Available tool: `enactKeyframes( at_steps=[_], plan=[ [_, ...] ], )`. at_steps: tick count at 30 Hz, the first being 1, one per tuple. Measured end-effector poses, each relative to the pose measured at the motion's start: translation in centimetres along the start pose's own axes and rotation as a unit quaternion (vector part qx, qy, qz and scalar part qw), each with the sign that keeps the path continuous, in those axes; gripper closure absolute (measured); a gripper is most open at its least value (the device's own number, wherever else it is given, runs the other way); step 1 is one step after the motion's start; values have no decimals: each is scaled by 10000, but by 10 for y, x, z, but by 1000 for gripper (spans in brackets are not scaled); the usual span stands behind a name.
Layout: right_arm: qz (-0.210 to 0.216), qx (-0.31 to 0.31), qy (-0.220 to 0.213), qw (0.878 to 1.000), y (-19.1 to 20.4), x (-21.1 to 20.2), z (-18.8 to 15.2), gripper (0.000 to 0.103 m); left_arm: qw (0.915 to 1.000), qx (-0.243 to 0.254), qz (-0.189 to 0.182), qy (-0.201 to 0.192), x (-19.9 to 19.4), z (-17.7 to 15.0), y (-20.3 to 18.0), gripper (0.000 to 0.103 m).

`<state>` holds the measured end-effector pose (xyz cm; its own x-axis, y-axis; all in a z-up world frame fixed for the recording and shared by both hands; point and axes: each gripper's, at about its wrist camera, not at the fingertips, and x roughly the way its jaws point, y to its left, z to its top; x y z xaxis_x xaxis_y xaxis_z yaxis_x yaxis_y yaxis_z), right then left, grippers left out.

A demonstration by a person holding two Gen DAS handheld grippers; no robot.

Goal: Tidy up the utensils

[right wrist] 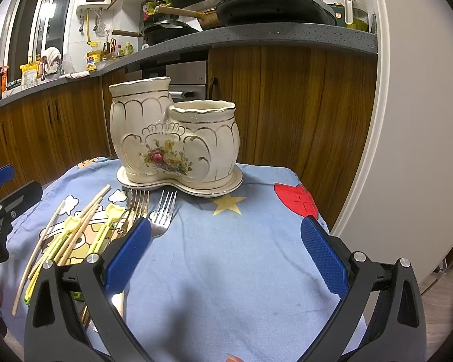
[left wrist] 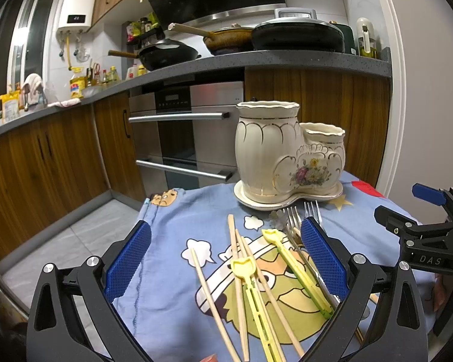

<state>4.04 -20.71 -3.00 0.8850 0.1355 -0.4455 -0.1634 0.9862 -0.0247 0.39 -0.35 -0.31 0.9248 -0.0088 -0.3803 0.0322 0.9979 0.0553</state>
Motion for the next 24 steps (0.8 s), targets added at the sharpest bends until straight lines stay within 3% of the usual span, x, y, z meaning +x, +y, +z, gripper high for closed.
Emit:
enactKeyframes(
  at_steps=[24],
  plan=[
    [11, -7, 29, 10000, 0, 0, -1, 5, 10000, 3, 3, 10, 1, 0, -1, 5]
  ],
)
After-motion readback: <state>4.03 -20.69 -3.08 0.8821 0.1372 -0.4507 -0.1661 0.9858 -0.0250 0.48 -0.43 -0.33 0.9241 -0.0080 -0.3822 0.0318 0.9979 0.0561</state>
